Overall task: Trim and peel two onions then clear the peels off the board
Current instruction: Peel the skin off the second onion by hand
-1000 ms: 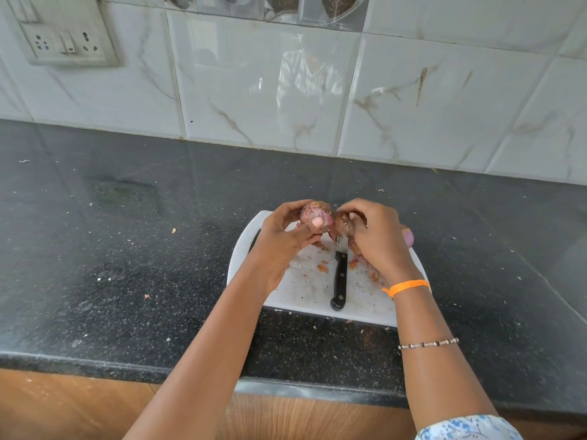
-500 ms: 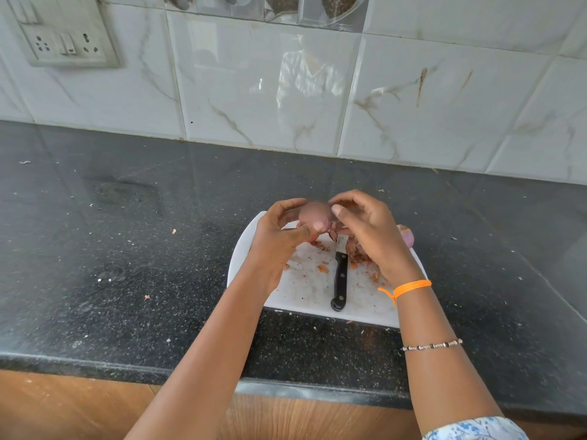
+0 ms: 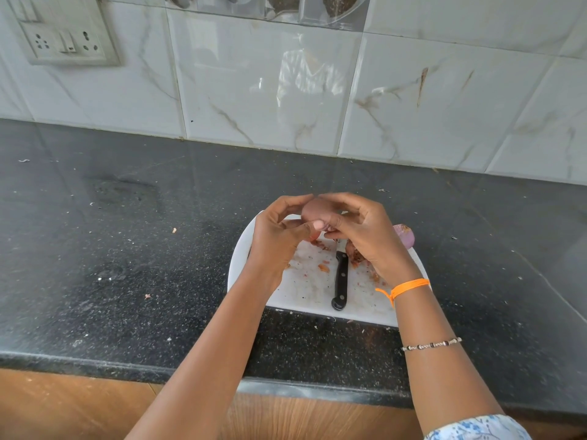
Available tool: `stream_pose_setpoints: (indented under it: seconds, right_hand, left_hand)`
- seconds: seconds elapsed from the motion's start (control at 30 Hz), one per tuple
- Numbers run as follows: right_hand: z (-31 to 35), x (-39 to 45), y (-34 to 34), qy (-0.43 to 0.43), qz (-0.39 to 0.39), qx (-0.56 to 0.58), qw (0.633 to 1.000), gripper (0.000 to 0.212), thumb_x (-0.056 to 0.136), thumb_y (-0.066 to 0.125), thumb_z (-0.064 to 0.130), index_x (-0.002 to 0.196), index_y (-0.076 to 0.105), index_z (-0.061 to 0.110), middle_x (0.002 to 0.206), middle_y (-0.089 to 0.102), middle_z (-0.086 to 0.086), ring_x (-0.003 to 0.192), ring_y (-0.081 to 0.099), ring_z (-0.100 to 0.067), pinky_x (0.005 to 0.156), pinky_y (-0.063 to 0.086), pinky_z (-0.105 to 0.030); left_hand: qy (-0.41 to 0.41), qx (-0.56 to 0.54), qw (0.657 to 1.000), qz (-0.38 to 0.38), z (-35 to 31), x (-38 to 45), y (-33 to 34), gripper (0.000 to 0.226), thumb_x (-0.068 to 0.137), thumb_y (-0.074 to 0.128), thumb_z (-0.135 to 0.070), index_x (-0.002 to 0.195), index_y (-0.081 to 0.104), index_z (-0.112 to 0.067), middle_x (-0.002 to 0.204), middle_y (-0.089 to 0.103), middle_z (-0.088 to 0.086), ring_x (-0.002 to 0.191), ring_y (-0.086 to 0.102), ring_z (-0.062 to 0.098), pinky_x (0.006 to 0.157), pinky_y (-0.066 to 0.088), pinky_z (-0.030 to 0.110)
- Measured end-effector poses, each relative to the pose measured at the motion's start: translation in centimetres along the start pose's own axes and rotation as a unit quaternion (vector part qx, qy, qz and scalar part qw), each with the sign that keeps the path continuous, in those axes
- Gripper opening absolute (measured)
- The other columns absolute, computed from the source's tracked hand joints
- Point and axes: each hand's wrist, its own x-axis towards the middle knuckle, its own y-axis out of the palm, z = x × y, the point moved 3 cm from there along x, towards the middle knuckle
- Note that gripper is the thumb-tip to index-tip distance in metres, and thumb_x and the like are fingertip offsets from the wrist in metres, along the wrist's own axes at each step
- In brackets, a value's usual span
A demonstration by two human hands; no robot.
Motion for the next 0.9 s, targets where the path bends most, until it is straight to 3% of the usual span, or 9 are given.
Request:
stream_pose_setpoints:
  seconds: [0.23,0.4,0.5,0.6,0.8,0.9]
  right_hand:
    - [0.3,-0.4,-0.2,0.021,0.017,0.101,0.995,0.029,0.082,0.064,-0.003,0.109,0.065,0.009,0.1,0.069,-0.008,0.088,0.07,-0.017,0.068,0.057,-0.024]
    - [0.2,-0.5,-0.4,0.027,0.018,0.107,0.994,0.029,0.081,0.065,-0.004,0.107,0.066,0.008,0.098,0.069,-0.008,0.087,0.071,-0.018,0.067,0.057,-0.024]
    - [0.0,-0.4,-0.4,0.033,0.019,0.097,0.995,0.029,0.079,0.067,-0.003,0.106,0.067,0.009,0.099,0.068,-0.008,0.089,0.071,-0.018,0.068,0.058,-0.026]
    - [-0.1,-0.4,-0.4,0.032,0.018,0.095,0.995,0.029,0.079,0.067,-0.003,0.105,0.067,0.01,0.101,0.068,-0.008,0.09,0.07,-0.019,0.069,0.058,-0.026]
    - [-0.1,-0.5,-0.5,0.039,0.071,0.117,0.99,0.036,0.087,0.06,-0.002,0.117,0.062,0.016,0.119,0.062,-0.011,0.099,0.068,-0.022,0.082,0.056,-0.029]
    - [-0.2,-0.4,-0.5,0.049,0.072,0.149,0.985,0.032,0.094,0.05,0.001,0.121,0.059,0.014,0.121,0.06,-0.01,0.104,0.066,-0.021,0.083,0.056,-0.03]
  left_hand:
    - [0.004,-0.01,1.0,0.009,0.0,-0.2,0.2,0.027,0.077,0.07,0.003,0.097,0.067,-0.014,0.083,0.073,0.001,0.068,0.068,0.015,0.062,0.054,0.022]
    - [0.002,0.001,1.0,0.013,0.2,-0.1,0.2,0.023,0.08,0.067,0.002,0.095,0.068,-0.015,0.079,0.073,0.0,0.065,0.067,0.015,0.064,0.055,0.023]
    - [0.007,0.011,1.0,-0.024,0.2,0.0,-0.2,0.011,0.086,0.063,-0.001,0.086,0.068,-0.01,0.075,0.072,-0.002,0.066,0.067,0.012,0.06,0.055,0.023]
    - [0.017,0.029,0.998,-0.044,0.2,0.3,-0.5,0.011,0.088,0.06,0.0,0.084,0.067,-0.007,0.075,0.072,-0.002,0.069,0.068,0.013,0.071,0.058,0.032]
    - [0.01,0.0,0.998,-0.07,0.1,0.2,-0.7,0.016,0.088,0.059,0.002,0.085,0.07,-0.009,0.074,0.072,-0.003,0.072,0.068,0.011,0.069,0.057,0.023]
    - [0.01,0.066,0.995,-0.081,0.4,0.4,-0.8,0.024,0.086,0.06,0.005,0.084,0.072,-0.016,0.078,0.073,-0.002,0.075,0.068,0.013,0.074,0.057,0.027]
